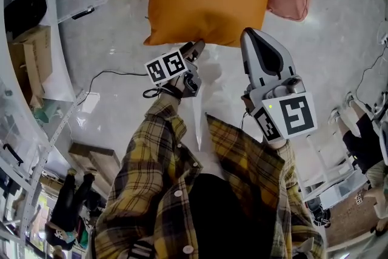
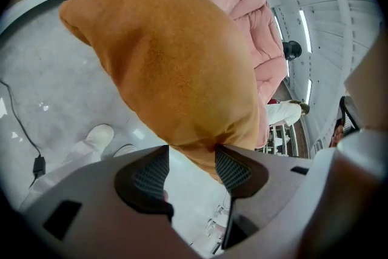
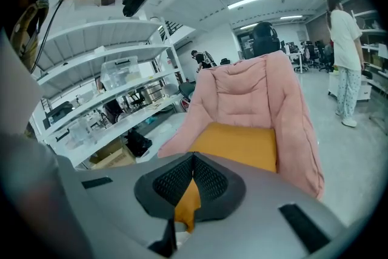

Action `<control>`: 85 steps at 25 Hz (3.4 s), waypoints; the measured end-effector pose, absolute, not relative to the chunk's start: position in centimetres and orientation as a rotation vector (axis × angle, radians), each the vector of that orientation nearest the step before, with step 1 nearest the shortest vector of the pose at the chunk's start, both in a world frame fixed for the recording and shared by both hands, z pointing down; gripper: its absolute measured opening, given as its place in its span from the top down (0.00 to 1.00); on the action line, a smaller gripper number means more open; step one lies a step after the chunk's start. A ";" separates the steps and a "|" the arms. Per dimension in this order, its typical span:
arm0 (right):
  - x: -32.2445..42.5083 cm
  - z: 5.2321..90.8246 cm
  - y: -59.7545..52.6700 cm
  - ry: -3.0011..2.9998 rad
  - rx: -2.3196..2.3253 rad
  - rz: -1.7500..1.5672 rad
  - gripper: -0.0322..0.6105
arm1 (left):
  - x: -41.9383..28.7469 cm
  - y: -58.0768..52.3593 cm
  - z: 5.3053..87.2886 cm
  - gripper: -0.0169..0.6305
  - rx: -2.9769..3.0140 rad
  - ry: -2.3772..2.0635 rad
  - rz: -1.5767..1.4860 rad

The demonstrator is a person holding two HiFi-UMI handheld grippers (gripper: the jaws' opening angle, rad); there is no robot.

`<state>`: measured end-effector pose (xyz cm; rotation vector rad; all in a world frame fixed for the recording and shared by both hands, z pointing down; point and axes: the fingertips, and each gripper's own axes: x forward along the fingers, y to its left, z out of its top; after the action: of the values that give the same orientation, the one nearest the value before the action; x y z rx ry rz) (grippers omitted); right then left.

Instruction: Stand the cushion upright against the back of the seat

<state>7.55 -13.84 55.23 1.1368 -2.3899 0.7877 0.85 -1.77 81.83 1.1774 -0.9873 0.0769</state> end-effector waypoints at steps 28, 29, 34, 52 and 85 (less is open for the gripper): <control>7.9 50.8 -11.9 -2.439 1.187 0.772 0.92 | 0.9 -4.4 74.1 0.94 1.209 -1.077 0.072; 7.9 50.2 -11.8 -2.443 1.188 0.768 0.92 | 1.0 -4.4 73.1 0.94 1.212 -1.077 0.070; 8.6 46.7 -12.5 -2.491 1.220 0.730 0.92 | 1.4 -6.1 68.6 0.94 1.259 -1.079 0.048; 14.7 35.8 -14.6 -2.632 1.296 0.589 0.92 | 3.2 -15.9 54.7 0.95 1.378 -1.164 -0.182; 12.5 33.5 -33.2 -2.629 1.322 0.494 0.92 | 2.1 -47.3 39.8 0.95 1.673 -1.097 -0.353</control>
<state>12.54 -33.17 33.51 1.3216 -2.6295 0.4938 2.07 -47.28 39.77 1.6726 -1.0973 -0.3528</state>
